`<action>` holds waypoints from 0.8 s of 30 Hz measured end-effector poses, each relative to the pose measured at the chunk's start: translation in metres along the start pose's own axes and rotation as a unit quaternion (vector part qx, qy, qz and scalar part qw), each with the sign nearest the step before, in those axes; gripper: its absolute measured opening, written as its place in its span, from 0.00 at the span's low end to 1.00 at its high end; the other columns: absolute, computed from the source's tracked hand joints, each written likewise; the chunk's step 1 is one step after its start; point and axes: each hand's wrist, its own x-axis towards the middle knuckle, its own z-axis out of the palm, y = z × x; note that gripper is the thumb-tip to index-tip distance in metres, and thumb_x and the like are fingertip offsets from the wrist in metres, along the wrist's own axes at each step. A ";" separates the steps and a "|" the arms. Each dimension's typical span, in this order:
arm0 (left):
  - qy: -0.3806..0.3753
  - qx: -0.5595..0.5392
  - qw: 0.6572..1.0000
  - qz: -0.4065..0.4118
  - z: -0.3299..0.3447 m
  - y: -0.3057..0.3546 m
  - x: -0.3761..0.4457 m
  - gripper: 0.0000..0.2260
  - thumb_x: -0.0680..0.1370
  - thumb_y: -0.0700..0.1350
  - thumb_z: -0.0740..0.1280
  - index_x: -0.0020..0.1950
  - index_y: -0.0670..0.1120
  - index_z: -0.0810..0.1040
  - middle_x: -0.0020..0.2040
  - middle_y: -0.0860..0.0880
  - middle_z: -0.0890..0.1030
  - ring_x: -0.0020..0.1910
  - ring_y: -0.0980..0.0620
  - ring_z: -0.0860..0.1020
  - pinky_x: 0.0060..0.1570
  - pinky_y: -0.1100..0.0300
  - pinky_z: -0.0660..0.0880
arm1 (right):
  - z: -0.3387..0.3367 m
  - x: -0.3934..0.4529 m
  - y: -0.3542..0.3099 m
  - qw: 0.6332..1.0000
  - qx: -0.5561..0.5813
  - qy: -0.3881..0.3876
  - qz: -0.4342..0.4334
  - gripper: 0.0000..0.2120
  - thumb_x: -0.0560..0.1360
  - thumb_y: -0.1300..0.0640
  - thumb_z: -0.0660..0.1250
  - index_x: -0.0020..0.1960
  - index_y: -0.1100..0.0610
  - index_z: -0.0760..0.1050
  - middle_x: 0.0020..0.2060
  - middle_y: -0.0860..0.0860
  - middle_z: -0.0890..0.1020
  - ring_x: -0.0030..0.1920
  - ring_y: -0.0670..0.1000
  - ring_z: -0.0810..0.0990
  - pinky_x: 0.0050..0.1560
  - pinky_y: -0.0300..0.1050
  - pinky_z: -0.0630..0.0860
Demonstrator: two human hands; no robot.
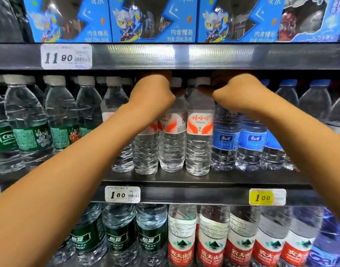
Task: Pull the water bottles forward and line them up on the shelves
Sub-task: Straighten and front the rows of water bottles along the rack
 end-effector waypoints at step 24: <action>-0.008 0.015 1.000 0.026 -0.007 0.001 -0.004 0.17 0.76 0.54 0.67 0.53 0.40 0.82 0.47 0.40 0.83 0.41 0.43 0.77 0.40 0.51 0.75 | -0.008 -0.004 -0.003 0.996 -0.083 -0.037 0.003 0.25 0.74 0.38 0.67 0.44 0.62 0.80 0.38 0.59 0.82 0.38 0.58 0.79 0.36 0.49 0.75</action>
